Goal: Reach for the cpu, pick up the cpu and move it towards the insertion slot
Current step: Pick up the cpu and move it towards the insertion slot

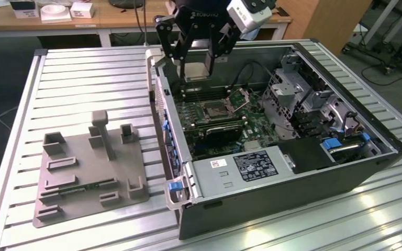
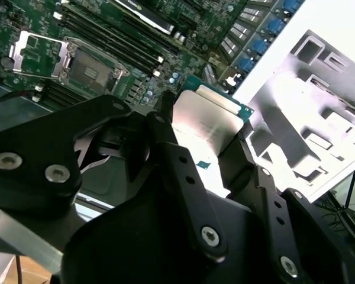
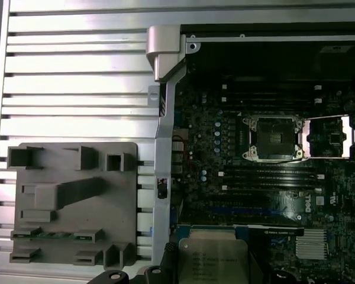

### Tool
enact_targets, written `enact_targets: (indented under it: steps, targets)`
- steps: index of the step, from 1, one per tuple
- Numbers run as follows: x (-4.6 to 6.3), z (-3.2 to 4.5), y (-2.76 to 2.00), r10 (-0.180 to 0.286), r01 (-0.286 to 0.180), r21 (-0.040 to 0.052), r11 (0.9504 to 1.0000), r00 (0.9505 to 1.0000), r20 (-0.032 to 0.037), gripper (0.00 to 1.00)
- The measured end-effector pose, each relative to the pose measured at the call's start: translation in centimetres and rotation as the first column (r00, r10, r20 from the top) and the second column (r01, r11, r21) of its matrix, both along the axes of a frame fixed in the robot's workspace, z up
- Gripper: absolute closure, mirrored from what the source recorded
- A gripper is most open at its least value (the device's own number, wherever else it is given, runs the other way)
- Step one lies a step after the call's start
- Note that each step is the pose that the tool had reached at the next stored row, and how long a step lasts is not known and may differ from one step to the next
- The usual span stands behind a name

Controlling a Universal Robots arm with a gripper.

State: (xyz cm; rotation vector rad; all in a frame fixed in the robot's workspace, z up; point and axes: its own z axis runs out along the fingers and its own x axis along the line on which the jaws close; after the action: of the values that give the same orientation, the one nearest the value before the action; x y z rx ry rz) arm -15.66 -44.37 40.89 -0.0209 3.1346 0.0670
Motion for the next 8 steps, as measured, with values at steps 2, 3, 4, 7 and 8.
enact_targets:
  steps: [2, 3, 4, 7, 8]
  targets:
    - [0.4, -0.01, 0.03, 0.0, 0.0, 0.001, 1.0, 1.0, 0.0, 0.45]
    - [0.5, -0.01, 0.05, 0.0, 0.0, 0.0016, 1.0, 1.0, 0.0, 0.45]
    - [0.8, -0.02, 0.07, 0.0, 0.0, 0.0022, 1.0, 1.0, 0.0, 0.45]
    - [1.4, -0.04, 0.13, 0.001, -0.001, 0.0041, 1.0, 1.0, 0.0001, 0.45]
    - [1.5, -0.04, 0.15, 0.001, -0.001, 0.0047, 1.0, 1.0, 0.0, 0.45]
